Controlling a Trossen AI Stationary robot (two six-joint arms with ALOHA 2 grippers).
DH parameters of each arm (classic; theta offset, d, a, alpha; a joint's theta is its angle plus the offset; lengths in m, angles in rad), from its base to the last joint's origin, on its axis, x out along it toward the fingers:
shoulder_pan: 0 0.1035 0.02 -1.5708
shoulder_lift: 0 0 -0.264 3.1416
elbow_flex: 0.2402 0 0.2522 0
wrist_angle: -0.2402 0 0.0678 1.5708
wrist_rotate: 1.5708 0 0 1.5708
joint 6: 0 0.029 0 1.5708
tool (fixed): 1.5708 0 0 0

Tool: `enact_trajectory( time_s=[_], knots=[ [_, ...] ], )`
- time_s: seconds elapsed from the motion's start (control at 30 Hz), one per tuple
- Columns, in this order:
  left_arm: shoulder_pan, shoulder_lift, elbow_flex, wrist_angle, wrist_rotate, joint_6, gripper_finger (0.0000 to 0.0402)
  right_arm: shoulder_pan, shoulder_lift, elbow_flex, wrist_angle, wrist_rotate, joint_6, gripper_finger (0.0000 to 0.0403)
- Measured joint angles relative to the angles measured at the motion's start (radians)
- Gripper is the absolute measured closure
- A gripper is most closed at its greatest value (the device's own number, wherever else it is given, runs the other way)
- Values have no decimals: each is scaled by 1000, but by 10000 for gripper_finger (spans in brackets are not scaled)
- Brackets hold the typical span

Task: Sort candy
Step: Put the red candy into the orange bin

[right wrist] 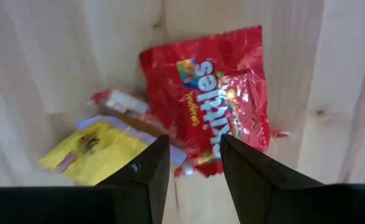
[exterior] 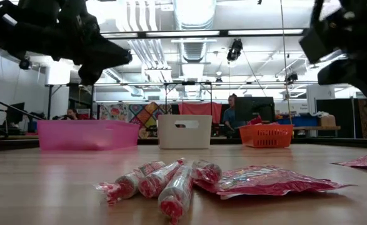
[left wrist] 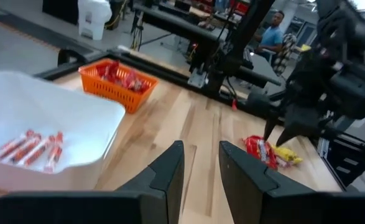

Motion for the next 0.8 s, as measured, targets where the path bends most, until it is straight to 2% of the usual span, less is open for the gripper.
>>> enact_trajectory(
  time_s=[0.3,0.6,0.7,0.8],
  knots=[
    [0,-1,47,-2,0,59,316,-12,0,-128,192,81,20,268],
    [0,2,60,-1,1,101,316,-41,0,-163,229,177,36,279],
    [0,2,60,-1,1,101,316,-52,-2,-173,241,184,25,302],
    [0,2,59,-1,1,101,316,-60,-2,-184,266,189,13,344]
  ],
)
